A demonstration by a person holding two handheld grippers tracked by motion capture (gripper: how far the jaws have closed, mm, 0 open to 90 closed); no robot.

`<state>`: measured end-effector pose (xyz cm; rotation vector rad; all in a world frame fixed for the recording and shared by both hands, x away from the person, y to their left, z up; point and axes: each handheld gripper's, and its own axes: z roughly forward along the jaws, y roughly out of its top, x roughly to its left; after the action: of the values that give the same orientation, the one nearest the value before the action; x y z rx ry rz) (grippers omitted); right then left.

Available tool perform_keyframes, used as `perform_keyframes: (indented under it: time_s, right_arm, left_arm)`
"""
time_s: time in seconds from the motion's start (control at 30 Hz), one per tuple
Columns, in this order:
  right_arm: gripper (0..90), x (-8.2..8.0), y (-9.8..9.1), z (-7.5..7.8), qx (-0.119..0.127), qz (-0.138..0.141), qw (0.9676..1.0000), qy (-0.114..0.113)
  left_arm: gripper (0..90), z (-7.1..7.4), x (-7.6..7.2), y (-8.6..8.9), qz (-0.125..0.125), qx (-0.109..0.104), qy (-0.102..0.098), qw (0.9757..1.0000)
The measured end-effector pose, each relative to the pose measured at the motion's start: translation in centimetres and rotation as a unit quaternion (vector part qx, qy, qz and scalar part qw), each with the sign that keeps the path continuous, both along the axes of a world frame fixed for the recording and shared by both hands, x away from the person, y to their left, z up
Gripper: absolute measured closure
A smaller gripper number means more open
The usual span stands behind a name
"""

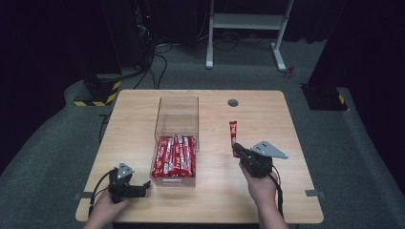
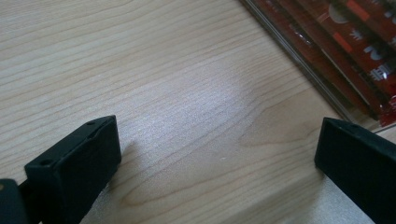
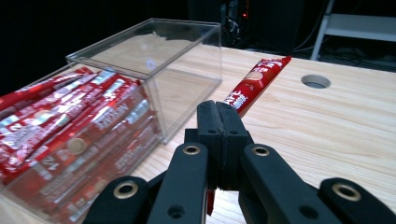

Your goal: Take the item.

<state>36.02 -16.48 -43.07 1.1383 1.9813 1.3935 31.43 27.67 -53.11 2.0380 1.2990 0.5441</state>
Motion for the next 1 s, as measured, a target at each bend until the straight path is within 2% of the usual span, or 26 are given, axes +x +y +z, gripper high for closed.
perform_keyframes:
  time_s: [0.47,1.0]
  right_arm:
    - [90.0,1.0,-1.8,-0.8,-0.010,-0.032,0.9994,0.007]
    - [90.0,2.7,-3.4,-3.1,-0.023,-0.058,0.9972,0.040]
  left_arm:
    - [0.7,0.0,0.0,0.0,-0.001,0.000,0.000,1.0000]
    - [0.7,0.0,0.0,0.0,-0.003,0.001,0.000,1.0000]
